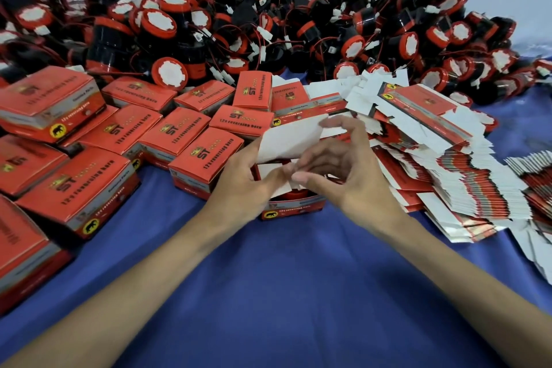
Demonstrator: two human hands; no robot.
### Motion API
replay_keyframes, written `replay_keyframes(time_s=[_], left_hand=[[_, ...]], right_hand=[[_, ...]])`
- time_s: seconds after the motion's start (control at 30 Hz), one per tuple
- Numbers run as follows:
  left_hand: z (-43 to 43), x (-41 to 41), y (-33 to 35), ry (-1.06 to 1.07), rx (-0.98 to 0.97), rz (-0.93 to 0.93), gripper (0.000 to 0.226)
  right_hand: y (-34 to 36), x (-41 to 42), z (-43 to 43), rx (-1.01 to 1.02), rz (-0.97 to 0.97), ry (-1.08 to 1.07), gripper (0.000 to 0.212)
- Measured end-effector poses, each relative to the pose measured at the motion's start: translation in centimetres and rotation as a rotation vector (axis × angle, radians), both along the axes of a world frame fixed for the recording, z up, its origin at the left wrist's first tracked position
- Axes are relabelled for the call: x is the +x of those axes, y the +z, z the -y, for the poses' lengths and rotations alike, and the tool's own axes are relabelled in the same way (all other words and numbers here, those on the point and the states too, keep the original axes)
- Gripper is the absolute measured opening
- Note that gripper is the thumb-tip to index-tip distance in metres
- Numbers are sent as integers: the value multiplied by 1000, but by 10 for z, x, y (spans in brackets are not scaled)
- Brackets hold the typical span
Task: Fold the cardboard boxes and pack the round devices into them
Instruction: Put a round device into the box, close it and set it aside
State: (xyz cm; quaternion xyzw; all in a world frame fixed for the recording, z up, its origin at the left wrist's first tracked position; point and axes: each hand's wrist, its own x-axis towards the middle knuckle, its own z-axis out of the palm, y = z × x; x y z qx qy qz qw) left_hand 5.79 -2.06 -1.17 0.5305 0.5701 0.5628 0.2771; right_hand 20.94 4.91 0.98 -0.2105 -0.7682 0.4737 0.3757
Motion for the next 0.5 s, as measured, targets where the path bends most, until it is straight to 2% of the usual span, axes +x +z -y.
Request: replay_keyframes(time_s=[0.1, 0.2, 0.37, 0.5], left_hand=[[2, 0, 2, 63, 46, -62, 27], [4, -1, 2, 65, 91, -163, 21], [10, -6, 1, -51, 121, -286, 68], [11, -9, -2, -36, 158, -475, 45]], right_hand=[[0, 0, 0, -122, -124, 31, 39], [-1, -1, -1, -168, -162, -19, 25], [-11, 11, -10, -125, -48, 53, 20], [-22, 15, -9, 75, 102, -24, 40]])
